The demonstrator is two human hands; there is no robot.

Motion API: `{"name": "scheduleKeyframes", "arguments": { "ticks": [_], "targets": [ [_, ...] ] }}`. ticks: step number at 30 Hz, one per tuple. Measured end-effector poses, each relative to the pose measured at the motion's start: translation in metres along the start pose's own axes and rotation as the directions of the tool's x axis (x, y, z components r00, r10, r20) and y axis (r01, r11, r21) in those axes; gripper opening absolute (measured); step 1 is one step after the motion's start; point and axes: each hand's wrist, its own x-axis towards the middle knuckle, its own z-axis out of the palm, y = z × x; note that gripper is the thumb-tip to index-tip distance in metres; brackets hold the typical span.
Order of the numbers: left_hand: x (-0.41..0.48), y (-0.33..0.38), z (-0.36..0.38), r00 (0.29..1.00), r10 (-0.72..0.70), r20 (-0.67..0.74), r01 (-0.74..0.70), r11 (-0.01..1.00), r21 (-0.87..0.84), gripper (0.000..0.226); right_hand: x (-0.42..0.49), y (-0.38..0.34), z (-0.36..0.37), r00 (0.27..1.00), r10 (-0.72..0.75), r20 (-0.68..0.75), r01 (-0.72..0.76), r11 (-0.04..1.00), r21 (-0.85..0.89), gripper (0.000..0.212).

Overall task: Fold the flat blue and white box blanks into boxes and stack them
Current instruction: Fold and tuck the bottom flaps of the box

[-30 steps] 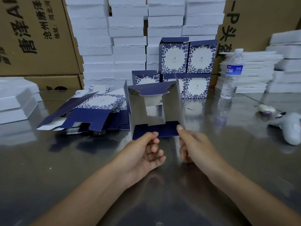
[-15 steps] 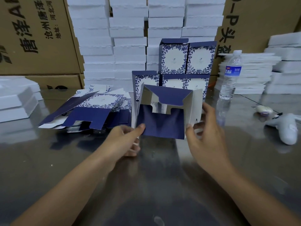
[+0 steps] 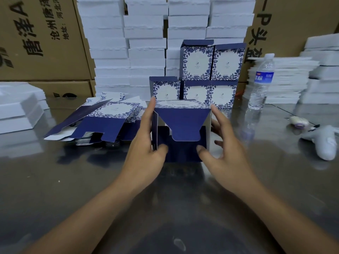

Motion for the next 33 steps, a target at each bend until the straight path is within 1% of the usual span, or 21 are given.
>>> {"name": "scheduleKeyframes", "arguments": {
  "ticks": [2,4,6,8,10,11,13,16,21,24,26,28,31,33],
  "targets": [
    [0.0,0.0,0.001,1.0,0.027,0.01,-0.027,0.998,-0.063,0.082,-0.001,-0.003,-0.001,1.0,0.013,0.003,-0.014,1.0,0.027,0.084],
    [0.0,0.002,0.001,1.0,0.001,0.014,0.001,0.988,-0.157,0.07,-0.001,-0.007,-0.001,0.999,0.031,0.026,-0.033,0.995,0.091,0.078],
    [0.002,0.002,0.001,0.999,-0.036,-0.024,0.03,0.978,-0.206,0.061,-0.002,-0.009,-0.002,0.999,0.036,0.04,-0.043,0.983,0.179,0.069],
    [0.003,0.0,0.0,0.995,-0.075,-0.064,0.06,0.974,-0.217,0.047,-0.001,-0.008,-0.002,0.998,0.064,0.005,-0.063,0.962,0.267,0.057],
    [0.005,-0.002,-0.002,0.988,-0.113,-0.105,0.089,0.973,-0.215,0.033,0.0,-0.006,-0.001,0.991,0.123,-0.056,-0.099,0.942,0.321,0.043],
    [0.004,-0.002,-0.003,0.985,-0.117,-0.123,0.09,0.973,-0.211,0.032,0.001,-0.005,-0.001,0.987,0.137,-0.08,-0.104,0.939,0.329,0.039],
    [0.003,0.003,-0.003,0.983,-0.096,-0.156,0.062,0.976,-0.207,0.036,0.002,-0.002,0.001,0.984,0.141,-0.109,-0.1,0.943,0.318,0.039],
    [0.001,0.008,-0.002,0.982,-0.096,-0.165,0.059,0.975,-0.215,0.037,0.002,0.003,0.002,0.977,0.163,-0.135,-0.122,0.956,0.268,0.041],
    [-0.005,0.016,0.004,0.99,-0.095,-0.108,0.069,0.972,-0.225,0.036,0.003,0.007,0.002,0.966,0.172,-0.19,-0.152,0.981,0.117,0.037],
    [-0.008,0.019,0.006,0.992,-0.082,-0.095,0.065,0.984,-0.165,0.031,0.002,0.009,-0.002,0.974,0.126,-0.188,-0.139,0.989,-0.053,0.043],
    [-0.008,0.019,0.005,0.992,-0.091,-0.088,0.077,0.986,-0.15,0.028,0.001,0.01,-0.005,0.978,0.09,-0.19,-0.123,0.978,-0.168,0.045],
    [-0.008,0.019,0.004,0.991,-0.092,-0.093,0.079,0.987,-0.142,0.029,0.001,0.01,-0.007,0.979,0.083,-0.186,-0.13,0.958,-0.255,0.052],
    [-0.008,0.02,0.005,0.992,-0.089,-0.091,0.076,0.988,-0.138,0.035,0.001,0.007,-0.008,0.98,0.087,-0.179,-0.142,0.936,-0.322,0.064],
    [-0.009,0.021,0.006,0.992,-0.097,-0.085,0.084,0.986,-0.146,0.034,0.002,0.006,-0.008,0.977,0.078,-0.196,-0.143,0.928,-0.343,0.063]
  ]
}}
